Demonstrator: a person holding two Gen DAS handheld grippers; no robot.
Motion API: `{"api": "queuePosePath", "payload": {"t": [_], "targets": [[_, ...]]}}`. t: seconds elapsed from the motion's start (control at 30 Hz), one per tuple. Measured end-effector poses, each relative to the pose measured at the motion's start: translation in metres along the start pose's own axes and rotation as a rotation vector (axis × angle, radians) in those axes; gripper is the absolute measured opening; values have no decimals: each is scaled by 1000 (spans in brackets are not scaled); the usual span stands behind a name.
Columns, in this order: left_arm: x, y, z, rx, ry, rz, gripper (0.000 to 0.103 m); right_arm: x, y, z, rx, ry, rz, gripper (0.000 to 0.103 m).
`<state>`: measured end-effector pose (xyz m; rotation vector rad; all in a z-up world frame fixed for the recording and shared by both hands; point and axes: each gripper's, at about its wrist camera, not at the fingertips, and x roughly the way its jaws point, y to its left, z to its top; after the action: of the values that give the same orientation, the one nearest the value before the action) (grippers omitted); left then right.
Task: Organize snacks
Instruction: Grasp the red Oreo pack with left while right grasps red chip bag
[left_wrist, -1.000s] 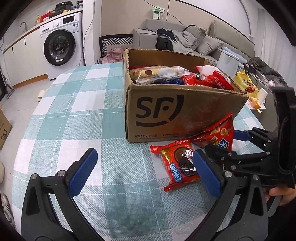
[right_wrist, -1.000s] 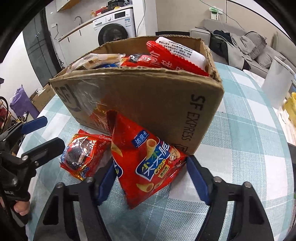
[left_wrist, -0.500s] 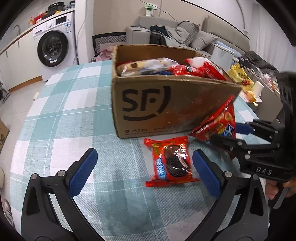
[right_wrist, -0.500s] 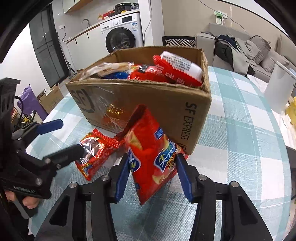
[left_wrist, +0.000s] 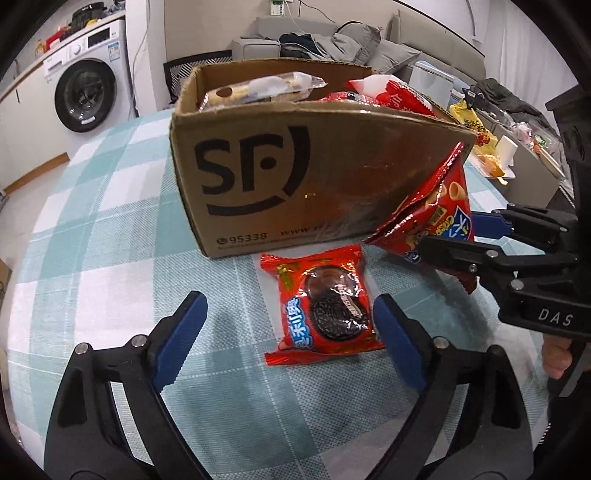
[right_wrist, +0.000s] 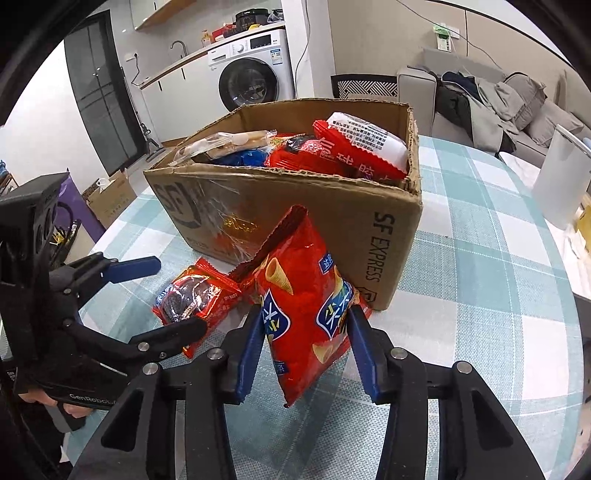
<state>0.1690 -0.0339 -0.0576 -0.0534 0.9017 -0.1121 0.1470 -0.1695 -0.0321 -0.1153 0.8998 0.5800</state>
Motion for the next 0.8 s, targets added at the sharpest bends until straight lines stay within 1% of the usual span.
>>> {"api": "queuePosePath", "payload": {"t": [0.1, 0.2, 0.23, 0.27, 0.33, 0.4, 0.43, 0.47, 0.8], "targets": [[6, 1, 1, -4, 14, -24, 83, 0, 0, 0, -4, 1, 0, 46], [12, 1, 0, -8, 32, -40, 73, 2, 1, -1, -5, 1, 3, 46], [13, 1, -1, -6, 30, -37, 68, 2, 2, -1, -6, 2, 4, 46], [13, 2, -1, -7, 24, -39, 56, 2, 2, -1, -8, 2, 3, 46], [13, 5, -1, -14, 23, -43, 53, 3, 3, -1, -11, 3, 5, 45], [14, 9, -2, -41, 20, -66, 50, 3, 4, -1, -15, 2, 7, 45], [13, 11, -2, -49, 17, -69, 43, 4, 4, -1, -14, 3, 7, 45], [13, 12, -2, -54, 17, -73, 41, 4, 4, -1, -14, 3, 10, 45], [1, 10, 1, -25, -24, -77, 40, -1, 1, 0, -7, -9, 39, 43]]}}
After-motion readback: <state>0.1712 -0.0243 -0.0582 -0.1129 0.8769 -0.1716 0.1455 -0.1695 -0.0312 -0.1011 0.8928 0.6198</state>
